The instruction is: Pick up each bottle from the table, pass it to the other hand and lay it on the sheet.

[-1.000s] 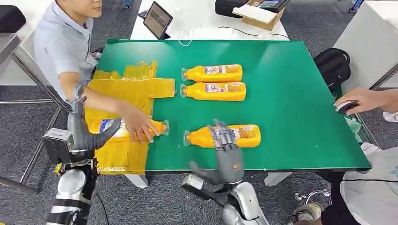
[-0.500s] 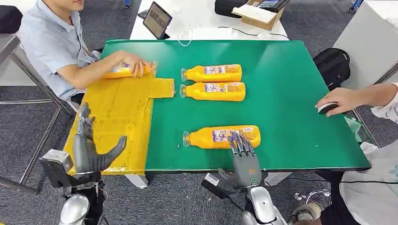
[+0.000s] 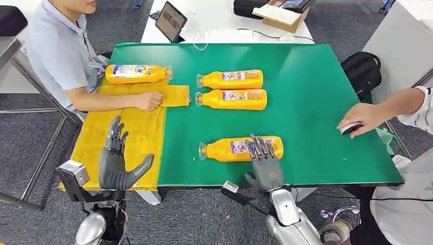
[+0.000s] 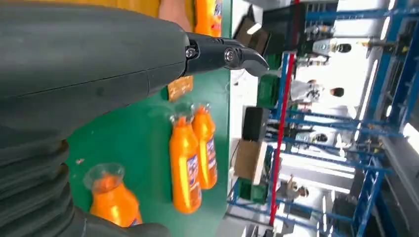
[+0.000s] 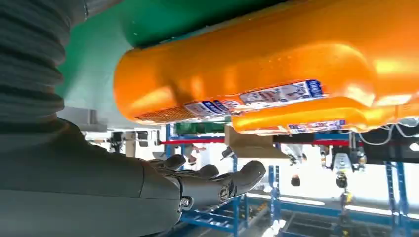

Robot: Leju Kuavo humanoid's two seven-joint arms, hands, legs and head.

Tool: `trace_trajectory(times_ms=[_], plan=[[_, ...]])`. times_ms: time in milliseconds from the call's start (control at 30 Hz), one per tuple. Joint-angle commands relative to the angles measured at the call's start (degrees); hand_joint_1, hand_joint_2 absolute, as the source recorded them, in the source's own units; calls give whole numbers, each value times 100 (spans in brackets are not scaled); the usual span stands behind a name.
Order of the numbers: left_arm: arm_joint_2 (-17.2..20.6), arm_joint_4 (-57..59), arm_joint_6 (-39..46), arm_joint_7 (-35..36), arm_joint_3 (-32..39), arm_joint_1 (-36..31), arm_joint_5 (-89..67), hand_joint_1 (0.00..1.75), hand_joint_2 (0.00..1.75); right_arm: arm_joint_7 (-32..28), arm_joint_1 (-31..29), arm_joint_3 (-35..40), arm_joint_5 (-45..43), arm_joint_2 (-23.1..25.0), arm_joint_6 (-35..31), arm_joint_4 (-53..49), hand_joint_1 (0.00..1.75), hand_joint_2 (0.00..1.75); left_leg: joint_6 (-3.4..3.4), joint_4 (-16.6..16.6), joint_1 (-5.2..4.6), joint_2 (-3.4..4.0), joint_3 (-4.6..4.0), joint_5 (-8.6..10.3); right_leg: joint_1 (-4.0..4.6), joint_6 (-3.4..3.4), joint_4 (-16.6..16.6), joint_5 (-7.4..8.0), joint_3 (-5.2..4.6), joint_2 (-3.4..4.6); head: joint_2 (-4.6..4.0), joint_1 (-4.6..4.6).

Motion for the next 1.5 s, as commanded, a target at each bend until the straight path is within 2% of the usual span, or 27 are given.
trace_trajectory(times_ms=[33, 200, 267, 333, 400, 533, 567, 633, 733, 867, 1033, 1100, 1133, 1167, 1233, 1333, 1400, 1500], plan=[[-24, 535, -49, 46, -182, -332, 121, 0, 175, -13, -669, 153, 23, 81, -61, 1168, 0, 175, -8, -1, 6, 4, 35, -13, 7, -14, -3, -10, 35, 5, 0, 0], [-89, 812, 101, 123, -240, -564, 147, 0, 175, 84, -1152, 304, -79, 176, -61, 2076, 0, 175, -7, -1, 5, 8, 22, -4, 5, -12, -3, -1, 22, 8, 0, 2], [-95, 901, 149, 229, -278, -583, 138, 0, 175, 482, -1355, 421, 94, 144, 176, 2474, 0, 175, -6, -3, 4, 4, 22, -2, 5, -10, -5, -1, 23, 4, 0, 0], [-88, 876, 168, 234, -268, -551, 138, 0, 175, 697, -1434, 439, 145, 109, 306, 2565, 0, 175, -11, -1, 8, 9, 44, -12, 9, -20, -2, -8, 42, 10, 0, 2], [-81, 781, 179, 269, -221, -488, 169, 0, 175, 1072, -1532, 533, 385, -8, 223, 2563, 0, 175, -3, -2, 3, 5, 31, -5, 4, -11, -3, -6, 30, 5, 0, 2], [-81, 756, 180, 276, -209, -472, 174, 0, 175, 1081, -1541, 522, 389, -32, 228, 2542, 0, 175, -2, -3, 3, -5, 31, -2, 4, -10, -4, -6, 32, -7, 0, 0], [-76, 729, 161, 295, -210, -449, 176, 0, 175, 1255, -1567, 492, 448, -70, 198, 2522, 0, 175, -4, -1, 5, -5, 38, -6, 6, -13, -3, -10, 39, -8, 0, 0], [-71, 697, 141, 307, -225, -421, 175, 0, 175, 1159, -1626, 347, 279, -128, 225, 2513, 0, 175, 1, -2, 1, -2, 22, 1, 2, -6, -4, -2, 23, -5, 0, 0], [-55, 831, 128, 358, -272, -552, 196, 0, 175, 907, -1860, 46, -161, -145, 624, 2768, 0, 175, -1, 0, 1, -6, 23, 1, 1, -8, 0, -4, 25, -9, 0, 2], [-51, 878, 168, 518, -244, -587, 250, 0, 175, 1058, -2121, -27, -294, -123, 1574, 3242, 0, 175, -3, 1, 1, -7, 33, -2, 2, -12, -1, -6, 36, -10, 0, 0], [-12, 850, 190, 591, -228, -557, 260, 0, 175, 999, -2182, -108, -467, -142, 2077, 3357, 0, 175, -2, -3, 3, -4, 56, 1, 5, -8, -8, -3, 54, -12, 0, 0], [19, 909, 182, 631, -249, -600, 264, 0, 175, 741, -2173, -295, -777, -182, 2315, 3392, 3, 175, -6, -6, 5, -10, 69, 2, 7, -14, -13, -3, 69, -18, 0, 0], [23, 928, 183, 631, -256, -617, 264, 0, 175, 710, -2164, -295, -790, -232, 2320, 3400, 147, 175, -3, -7, 3, -8, 72, 4, 5, -10, -13, -1, 70, -19, 0, 0], [45, 960, 151, 640, -288, -648, 288, 0, 175, 562, -2158, -392, -934, -239, 2231, 3399, 162, 175, -4, -6, 4, -11, 75, 4, 6, -12, -14, -1, 73, -22, 0, 0], [44, 988, 150, 640, -298, -670, 287, 0, 175, 516, -2155, -400, -955, -267, 2218, 3417, 161, 175, -2, -4, 2, -9, 83, 4, 4, -9, -11, -3, 65, -20, 0, 2], [56, 1056, 110, 613, -336, -732, 362, 0, 175, 125, -2109, -570, -1237, -259, 2079, 3416, 171, 175, 1, -6, 2, -11, 78, 6, 4, -8, -14, 1, 65, -19, 0, 0], [55, 1182, 99, 575, -376, -821, 493, 0, 175, -407, -2063, -727, -1559, -209, 1919, 3409, 173, 175, 8, -6, 2, -14, 82, 11, 3, -6, -13, 0, 78, -21, 0, 2], [67, 1284, 77, 548, -426, -900, 570, 0, 175, -745, -2022, -750, -1714, -187, 1888, 3403, 175, 175, 6, -8, 4, -17, 88, 9, 6, -7, -17, -1, 91, -24, 0, 2]])
